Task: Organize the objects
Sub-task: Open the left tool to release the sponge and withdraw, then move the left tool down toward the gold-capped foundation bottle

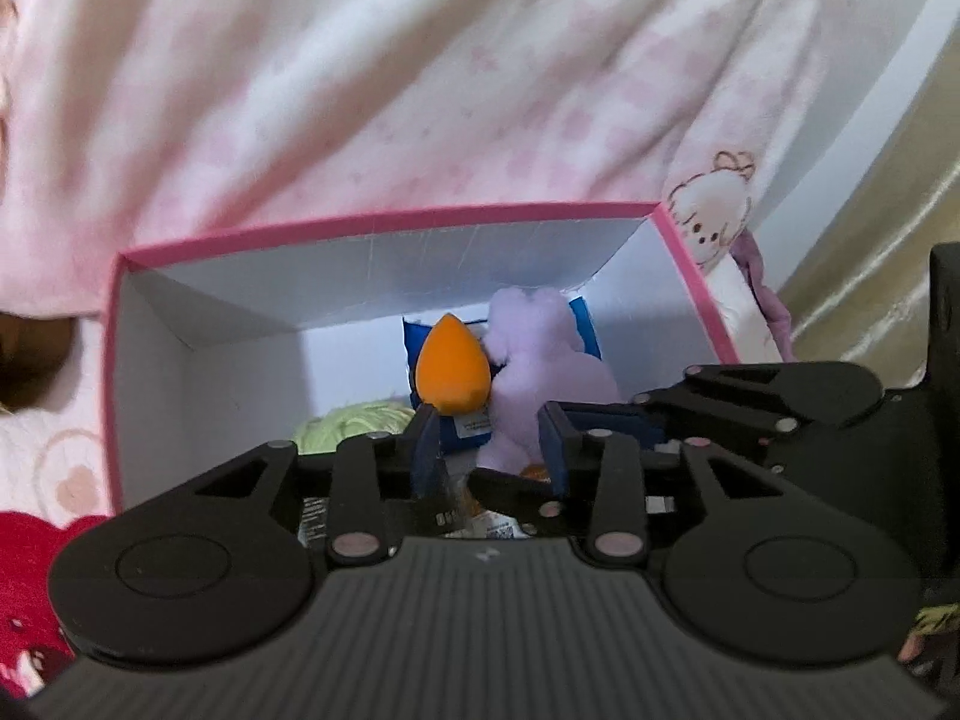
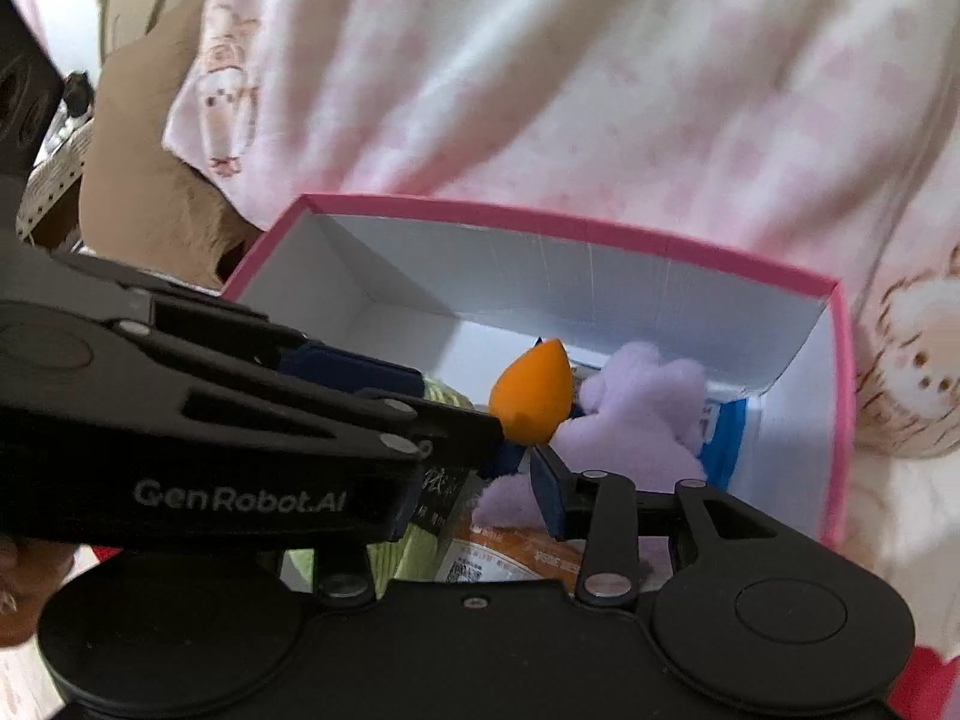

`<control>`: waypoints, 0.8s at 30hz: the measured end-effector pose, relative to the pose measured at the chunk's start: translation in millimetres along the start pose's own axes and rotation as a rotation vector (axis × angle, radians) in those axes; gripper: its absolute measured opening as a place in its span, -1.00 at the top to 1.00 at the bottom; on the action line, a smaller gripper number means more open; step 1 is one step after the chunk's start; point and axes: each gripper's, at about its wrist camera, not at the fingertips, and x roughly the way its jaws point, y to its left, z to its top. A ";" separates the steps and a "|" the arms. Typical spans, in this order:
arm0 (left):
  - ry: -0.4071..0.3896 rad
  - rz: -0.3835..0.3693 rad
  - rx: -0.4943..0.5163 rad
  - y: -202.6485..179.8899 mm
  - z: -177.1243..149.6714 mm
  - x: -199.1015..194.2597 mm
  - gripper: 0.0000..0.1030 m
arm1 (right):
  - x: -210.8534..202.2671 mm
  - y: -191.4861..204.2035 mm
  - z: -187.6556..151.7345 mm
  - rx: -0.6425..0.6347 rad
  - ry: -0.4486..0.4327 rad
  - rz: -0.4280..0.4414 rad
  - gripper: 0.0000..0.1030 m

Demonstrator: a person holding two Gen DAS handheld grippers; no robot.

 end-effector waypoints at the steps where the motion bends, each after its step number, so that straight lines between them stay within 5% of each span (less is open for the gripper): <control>1: -0.008 0.004 0.008 -1.9 -1.6 -6.9 0.22 | -6.7 1.7 -1.4 -0.003 -0.007 0.000 0.13; 10: -0.014 -0.027 0.035 -17.7 -18.1 -78.9 0.05 | -90.3 15.0 -28.7 -0.015 -0.099 0.001 0.10; 14: -0.019 -0.079 -0.076 -21.5 -29.2 -114.3 0.06 | -126.4 23.8 -41.4 -0.017 -0.125 -0.004 0.08; 21: -0.045 -0.053 -0.002 -45.4 -48.3 -157.2 0.03 | -180.5 47.0 -59.5 -0.060 -0.157 -0.012 -0.03; 24: -0.056 0.031 0.091 -55.6 -62.3 -159.4 0.03 | -195.8 54.8 -72.0 -0.059 -0.167 0.005 -0.08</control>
